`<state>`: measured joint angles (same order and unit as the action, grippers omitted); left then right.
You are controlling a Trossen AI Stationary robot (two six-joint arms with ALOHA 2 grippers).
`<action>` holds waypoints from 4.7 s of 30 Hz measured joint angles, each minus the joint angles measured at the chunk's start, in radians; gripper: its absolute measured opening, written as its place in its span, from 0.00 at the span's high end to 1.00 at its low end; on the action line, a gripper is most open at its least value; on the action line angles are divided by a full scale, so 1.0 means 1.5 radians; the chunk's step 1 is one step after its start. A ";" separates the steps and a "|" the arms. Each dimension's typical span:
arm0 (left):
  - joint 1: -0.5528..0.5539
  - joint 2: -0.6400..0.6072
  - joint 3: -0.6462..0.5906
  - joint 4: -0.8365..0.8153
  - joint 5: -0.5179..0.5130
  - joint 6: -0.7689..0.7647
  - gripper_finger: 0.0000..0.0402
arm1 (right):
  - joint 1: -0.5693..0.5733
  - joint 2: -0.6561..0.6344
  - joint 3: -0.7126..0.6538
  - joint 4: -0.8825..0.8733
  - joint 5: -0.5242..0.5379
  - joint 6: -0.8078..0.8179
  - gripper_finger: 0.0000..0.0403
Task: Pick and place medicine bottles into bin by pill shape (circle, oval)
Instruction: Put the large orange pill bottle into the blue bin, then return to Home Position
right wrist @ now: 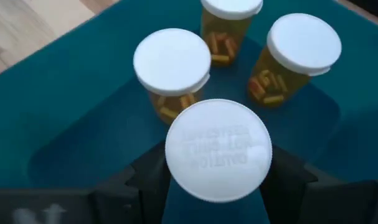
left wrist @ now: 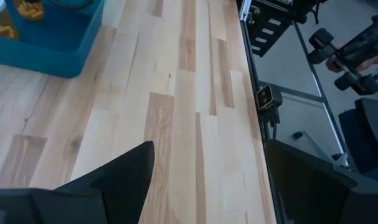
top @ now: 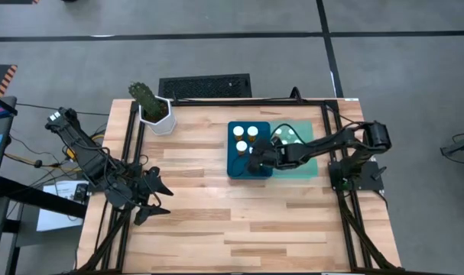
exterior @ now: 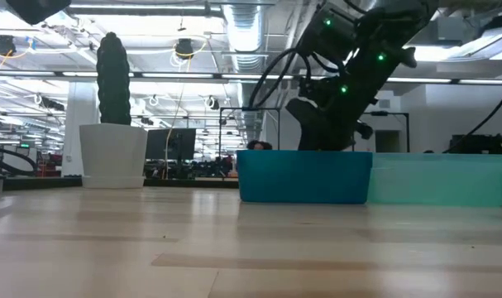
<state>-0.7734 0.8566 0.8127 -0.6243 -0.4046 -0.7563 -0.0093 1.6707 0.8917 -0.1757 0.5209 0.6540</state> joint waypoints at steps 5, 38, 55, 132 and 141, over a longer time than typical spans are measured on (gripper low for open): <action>0.000 0.000 0.000 0.000 0.000 0.001 0.25 | 0.000 0.014 -0.001 0.005 -0.003 0.001 0.46; 0.000 0.000 0.000 -0.004 -0.003 -0.010 0.25 | -0.022 -0.035 -0.001 -0.023 -0.052 -0.002 0.32; 0.024 -0.182 0.133 0.003 -0.183 0.188 0.25 | -0.020 -0.539 0.000 -0.172 -0.045 -0.179 0.31; 0.036 -0.570 -0.414 0.303 0.094 0.304 0.25 | 0.092 -1.112 -0.539 0.091 -0.219 -0.255 0.31; 0.066 -0.565 -0.534 0.445 0.158 0.288 0.25 | 0.092 -1.113 -0.544 0.089 -0.247 -0.273 0.31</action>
<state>-0.6742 0.0090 0.0123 0.0435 -0.1680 -0.3246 0.1287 0.0017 0.0759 -0.0418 0.1501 0.2449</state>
